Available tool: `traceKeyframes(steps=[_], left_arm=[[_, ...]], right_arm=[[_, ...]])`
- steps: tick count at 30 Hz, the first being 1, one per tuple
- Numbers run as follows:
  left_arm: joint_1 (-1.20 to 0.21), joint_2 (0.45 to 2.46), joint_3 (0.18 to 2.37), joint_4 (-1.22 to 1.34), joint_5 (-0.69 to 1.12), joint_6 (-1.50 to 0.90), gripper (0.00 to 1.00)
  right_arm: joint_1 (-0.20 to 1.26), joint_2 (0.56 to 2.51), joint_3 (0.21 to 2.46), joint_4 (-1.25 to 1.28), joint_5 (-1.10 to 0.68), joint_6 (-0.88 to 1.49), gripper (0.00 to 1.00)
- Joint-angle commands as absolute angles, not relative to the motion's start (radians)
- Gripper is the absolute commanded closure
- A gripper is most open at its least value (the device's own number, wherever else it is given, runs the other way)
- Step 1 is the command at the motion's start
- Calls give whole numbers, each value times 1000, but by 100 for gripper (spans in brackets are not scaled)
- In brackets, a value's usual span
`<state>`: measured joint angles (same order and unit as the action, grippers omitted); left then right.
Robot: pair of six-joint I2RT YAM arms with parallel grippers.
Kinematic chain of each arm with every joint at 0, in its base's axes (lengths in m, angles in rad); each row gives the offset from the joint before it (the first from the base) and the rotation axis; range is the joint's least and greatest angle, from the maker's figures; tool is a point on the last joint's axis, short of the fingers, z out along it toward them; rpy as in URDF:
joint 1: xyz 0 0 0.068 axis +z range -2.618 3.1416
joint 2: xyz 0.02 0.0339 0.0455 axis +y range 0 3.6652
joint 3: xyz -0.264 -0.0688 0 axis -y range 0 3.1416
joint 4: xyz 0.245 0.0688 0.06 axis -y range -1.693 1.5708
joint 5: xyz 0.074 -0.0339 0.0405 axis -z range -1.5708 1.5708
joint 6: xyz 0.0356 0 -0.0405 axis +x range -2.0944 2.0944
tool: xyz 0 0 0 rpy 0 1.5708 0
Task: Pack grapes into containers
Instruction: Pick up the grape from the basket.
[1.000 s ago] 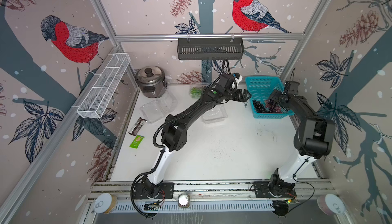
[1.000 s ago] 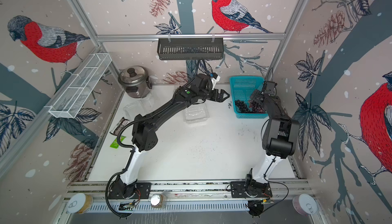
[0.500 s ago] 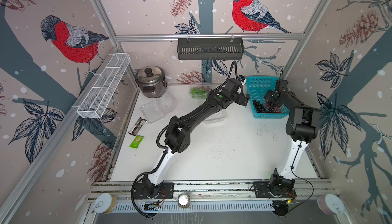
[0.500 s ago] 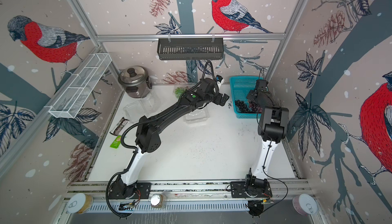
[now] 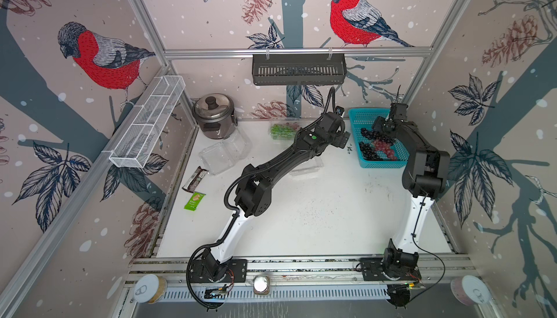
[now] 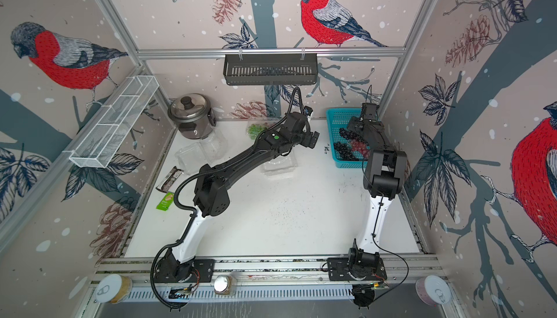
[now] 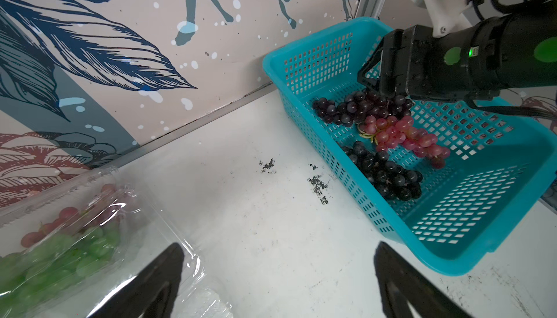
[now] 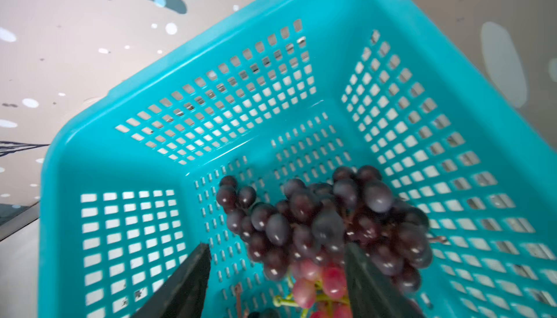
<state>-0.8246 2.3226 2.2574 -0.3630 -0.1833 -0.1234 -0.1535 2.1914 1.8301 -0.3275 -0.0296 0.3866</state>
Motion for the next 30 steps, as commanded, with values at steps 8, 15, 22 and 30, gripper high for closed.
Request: traceKeyframes(steps=[8, 15, 22, 30], left_arm=[[-819, 2336, 2258, -360, -131, -126, 3], [-815, 2341, 2261, -360, -94, -142, 3], [-811, 2342, 2260, -364, -57, -171, 3], [-810, 2345, 2262, -352, -19, -191, 3]], right_arm=[[-168, 2215, 1846, -413, -71, 383, 30], [-129, 2130, 1715, -404, -72, 371, 30], [-83, 2110, 1666, -480, -20, 305, 32], [-38, 2134, 1680, -597, 62, 266, 35]])
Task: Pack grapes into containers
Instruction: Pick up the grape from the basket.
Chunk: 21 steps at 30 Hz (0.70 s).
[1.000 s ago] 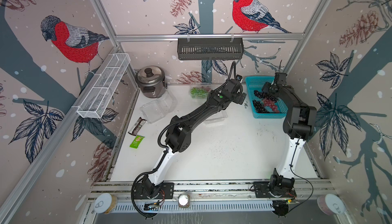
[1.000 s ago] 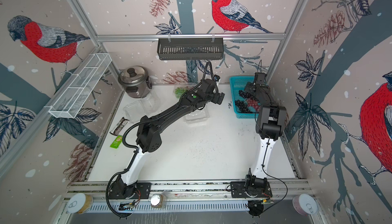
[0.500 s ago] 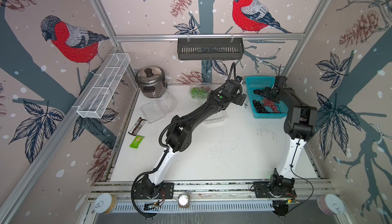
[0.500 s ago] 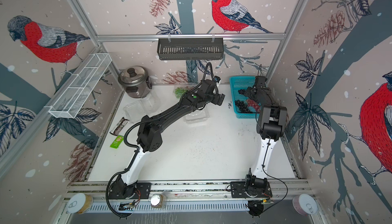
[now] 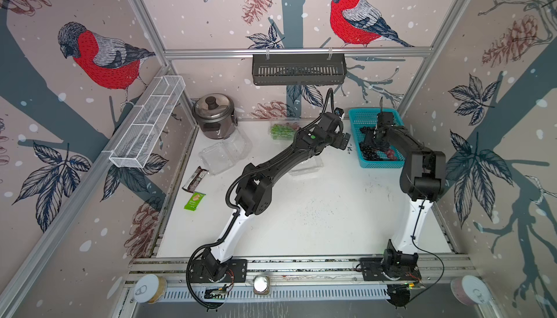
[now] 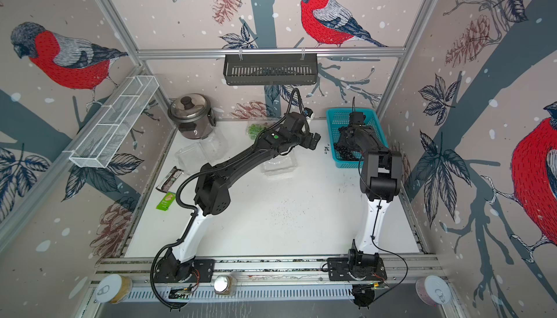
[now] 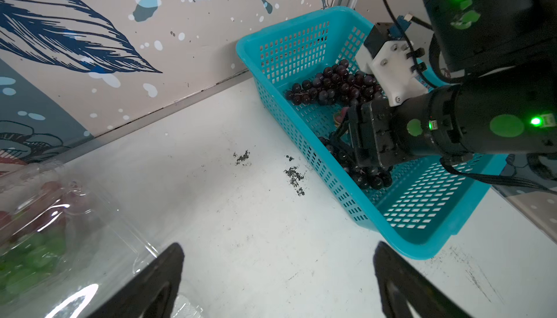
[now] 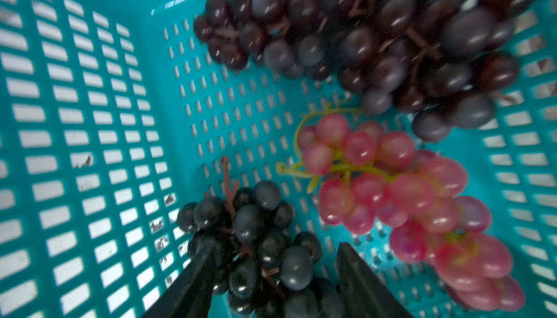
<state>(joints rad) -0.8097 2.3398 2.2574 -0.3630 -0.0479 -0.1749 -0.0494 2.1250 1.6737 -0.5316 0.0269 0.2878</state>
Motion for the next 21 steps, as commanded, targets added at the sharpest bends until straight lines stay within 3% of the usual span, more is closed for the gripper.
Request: traceKeyframes(steps=[1, 15, 17, 20, 21], left_arm=[[-810, 2346, 2262, -351, -12, -194, 3], [-811, 2345, 2263, -363, 14, -211, 3], [-812, 2343, 2262, -368, 12, -210, 3], [-811, 2340, 2262, -374, 12, -214, 3], [-811, 2338, 2263, -376, 12, -215, 3]], right_arm=[[-30, 2137, 1677, -605, 77, 262, 35], [-27, 2204, 1603, -604, 134, 251, 34], [-34, 2204, 1600, -585, 98, 260, 39], [-52, 2169, 1581, -542, 10, 288, 59], [-59, 2153, 1571, -524, -26, 299, 60]])
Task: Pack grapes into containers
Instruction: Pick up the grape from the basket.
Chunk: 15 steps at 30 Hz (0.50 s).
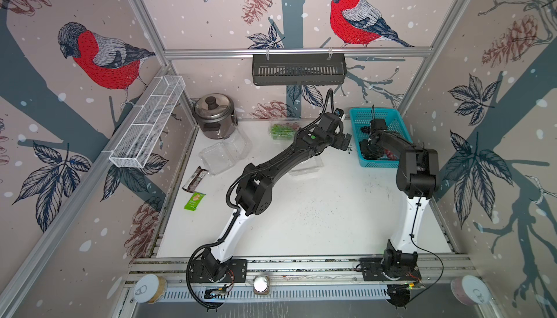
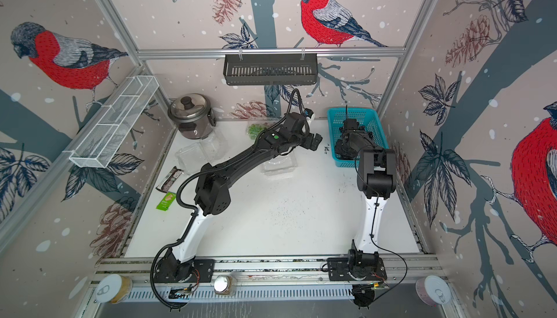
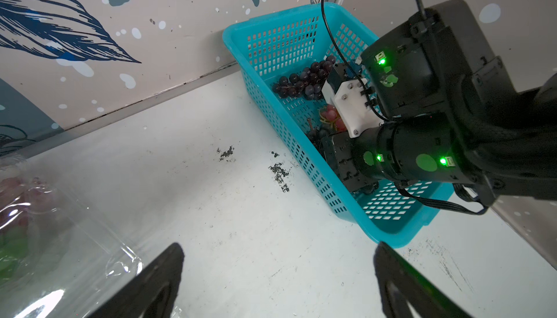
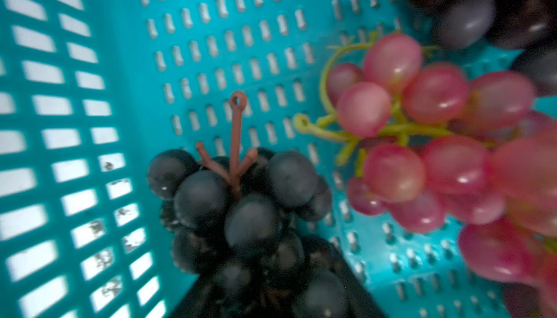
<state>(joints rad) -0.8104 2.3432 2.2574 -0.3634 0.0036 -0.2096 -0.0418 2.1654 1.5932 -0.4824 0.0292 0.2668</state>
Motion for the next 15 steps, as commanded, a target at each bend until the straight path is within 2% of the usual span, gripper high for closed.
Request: traceKeyframes(steps=[1, 4, 10, 15], left_arm=[[-811, 2335, 2262, -378, 12, -216, 3], [-811, 2329, 2261, -382, 12, -221, 3], [-811, 2308, 2255, -393, 18, -234, 3], [-806, 2280, 2227, -392, 30, -257, 3]], right_arm=[[-67, 2130, 1557, -502, -72, 311, 60], [-91, 2060, 1511, -437, -181, 354, 61], [-155, 1952, 1427, -335, -304, 428, 69], [-163, 1915, 1405, -329, -308, 431, 71]])
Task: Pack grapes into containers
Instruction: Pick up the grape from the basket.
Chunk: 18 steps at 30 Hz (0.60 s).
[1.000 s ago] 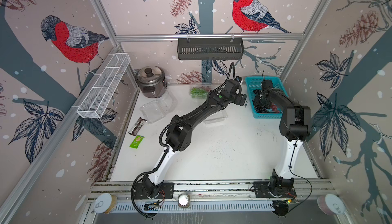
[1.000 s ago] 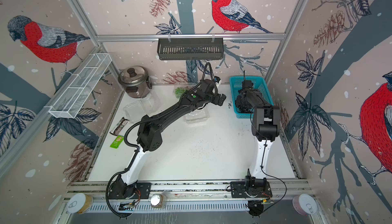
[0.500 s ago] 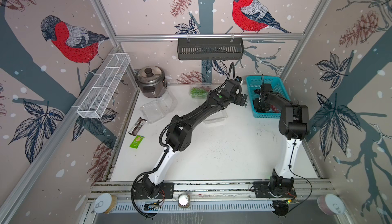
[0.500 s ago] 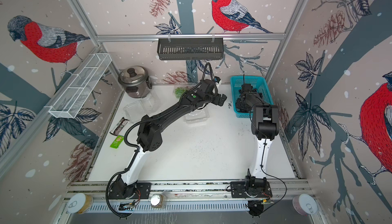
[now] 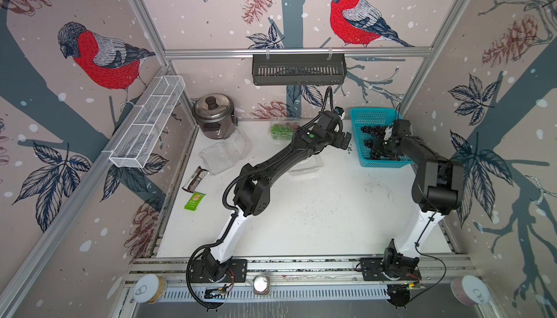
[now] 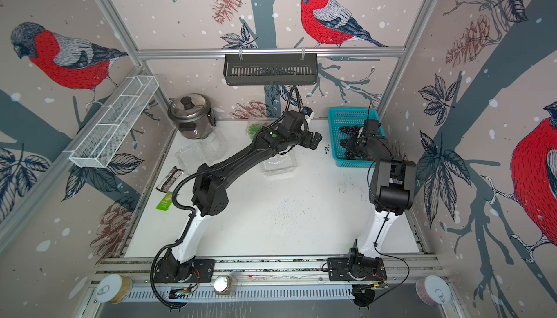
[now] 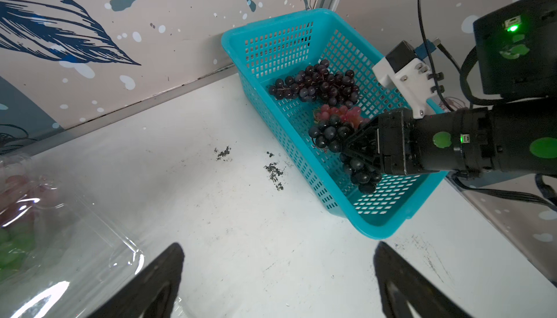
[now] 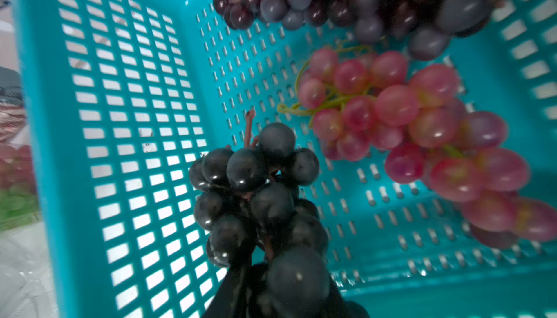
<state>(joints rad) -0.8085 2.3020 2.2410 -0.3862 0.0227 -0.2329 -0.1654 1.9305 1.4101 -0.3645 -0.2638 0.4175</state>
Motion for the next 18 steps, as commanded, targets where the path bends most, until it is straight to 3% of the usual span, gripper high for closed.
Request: traceKeyframes(steps=[1, 18], left_arm=[[-804, 2270, 2210, -386, 34, -261, 3], [-653, 2105, 1983, -287, 283, -469, 3]], right_arm=[[-163, 1912, 1404, -330, -312, 430, 71], [-142, 1791, 1496, -398, -283, 433, 71]])
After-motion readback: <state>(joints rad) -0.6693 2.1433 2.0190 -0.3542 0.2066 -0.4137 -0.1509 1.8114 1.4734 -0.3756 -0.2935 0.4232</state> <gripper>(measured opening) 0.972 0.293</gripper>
